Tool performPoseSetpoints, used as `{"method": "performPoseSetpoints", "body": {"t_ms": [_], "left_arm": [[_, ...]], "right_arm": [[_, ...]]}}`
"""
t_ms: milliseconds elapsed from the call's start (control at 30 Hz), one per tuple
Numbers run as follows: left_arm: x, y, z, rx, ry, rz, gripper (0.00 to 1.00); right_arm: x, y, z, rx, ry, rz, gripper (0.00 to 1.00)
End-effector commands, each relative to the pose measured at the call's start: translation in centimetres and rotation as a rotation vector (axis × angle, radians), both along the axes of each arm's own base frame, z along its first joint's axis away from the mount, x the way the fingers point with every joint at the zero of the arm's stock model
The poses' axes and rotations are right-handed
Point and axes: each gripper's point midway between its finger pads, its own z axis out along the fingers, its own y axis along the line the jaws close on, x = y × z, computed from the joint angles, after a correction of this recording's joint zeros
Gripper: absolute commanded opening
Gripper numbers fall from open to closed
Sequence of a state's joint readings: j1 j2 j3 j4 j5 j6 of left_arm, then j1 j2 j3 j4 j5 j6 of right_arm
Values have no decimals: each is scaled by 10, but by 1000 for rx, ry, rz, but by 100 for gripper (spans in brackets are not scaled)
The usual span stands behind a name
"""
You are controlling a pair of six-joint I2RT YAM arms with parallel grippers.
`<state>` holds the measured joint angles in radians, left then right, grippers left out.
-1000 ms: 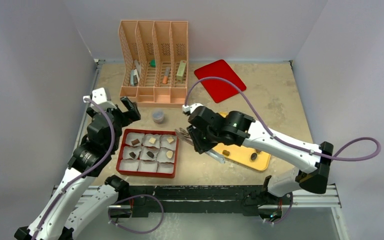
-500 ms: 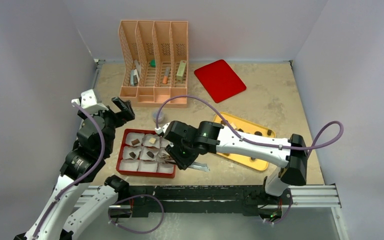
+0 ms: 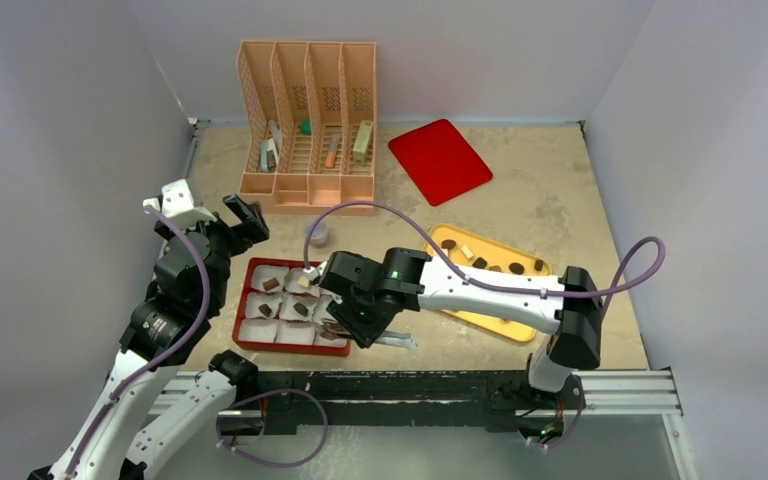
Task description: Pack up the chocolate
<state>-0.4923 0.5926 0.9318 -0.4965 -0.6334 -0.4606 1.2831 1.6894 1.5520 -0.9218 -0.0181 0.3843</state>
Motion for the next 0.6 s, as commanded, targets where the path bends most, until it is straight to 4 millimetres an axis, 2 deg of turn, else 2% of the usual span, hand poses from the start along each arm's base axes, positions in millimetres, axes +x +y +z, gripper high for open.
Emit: {"method": "performPoseSetpoints", "body": {"t_ms": [0,567], "left_arm": [[-4,4,23,-30,-58,13,94],[-4,5,23,-24,-56,20,94]], "right_arm": [[2,5,18,27,-25,13,33],[7,4,23,30,-53,-3,40]]}}
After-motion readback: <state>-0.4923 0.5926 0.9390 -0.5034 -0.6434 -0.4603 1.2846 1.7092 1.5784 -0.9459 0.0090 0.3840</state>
